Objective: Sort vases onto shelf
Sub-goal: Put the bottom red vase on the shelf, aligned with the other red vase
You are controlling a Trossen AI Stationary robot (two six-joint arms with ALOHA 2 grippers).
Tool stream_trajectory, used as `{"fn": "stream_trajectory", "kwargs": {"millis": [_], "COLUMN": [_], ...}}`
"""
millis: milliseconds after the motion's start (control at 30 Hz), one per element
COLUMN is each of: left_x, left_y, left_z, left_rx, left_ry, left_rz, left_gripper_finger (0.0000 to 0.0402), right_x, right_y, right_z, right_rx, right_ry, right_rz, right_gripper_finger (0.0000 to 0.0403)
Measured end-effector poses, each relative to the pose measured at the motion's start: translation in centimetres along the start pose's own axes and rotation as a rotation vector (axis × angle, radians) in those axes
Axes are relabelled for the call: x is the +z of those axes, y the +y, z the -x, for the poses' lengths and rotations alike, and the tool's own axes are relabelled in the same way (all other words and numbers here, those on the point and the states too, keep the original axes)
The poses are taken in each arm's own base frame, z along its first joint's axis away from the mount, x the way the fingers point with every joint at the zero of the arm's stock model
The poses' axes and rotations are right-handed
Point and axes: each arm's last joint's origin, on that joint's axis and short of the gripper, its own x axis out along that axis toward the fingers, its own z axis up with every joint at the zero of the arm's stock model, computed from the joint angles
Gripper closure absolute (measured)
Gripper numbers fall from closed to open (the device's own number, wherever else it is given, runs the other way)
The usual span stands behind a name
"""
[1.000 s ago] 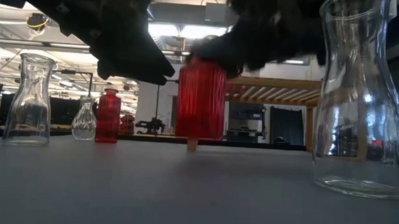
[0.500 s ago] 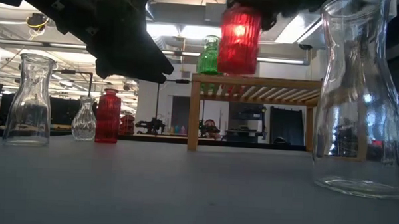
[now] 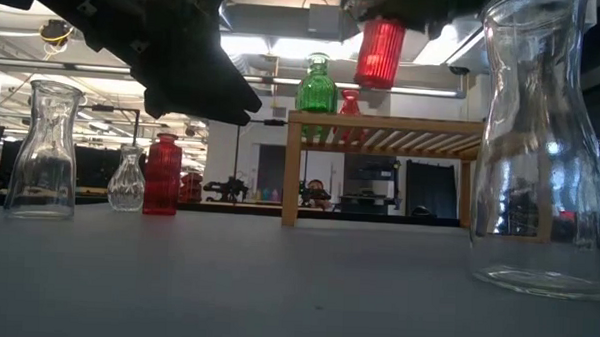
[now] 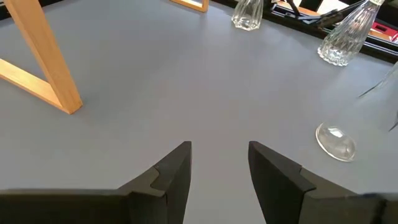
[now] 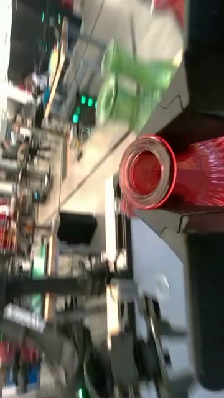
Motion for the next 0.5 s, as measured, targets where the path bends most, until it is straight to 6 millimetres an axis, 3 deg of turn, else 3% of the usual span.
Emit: {"fn": "stream_trajectory", "kwargs": {"millis": [300,500], "left_x": [0.0,0.0], "left_y": [0.0,0.0], "left_z": [0.0,0.0], "left_rx": [0.0,0.0], "left_ry": [0.0,0.0], "left_rz": [0.0,0.0], "left_gripper_finger": [0.0249,0.0249], "right_x": [-1.1,-1.2], "right_y": [-5.1,-6.4], "right_z": [-2.0,-4.0], "right_rx": [-0.192,-0.184], "right_ry": [0.029,0.065], "right_rz": [-0.021,-0.057], "right_gripper_finger": [0.0301,0.03]}}
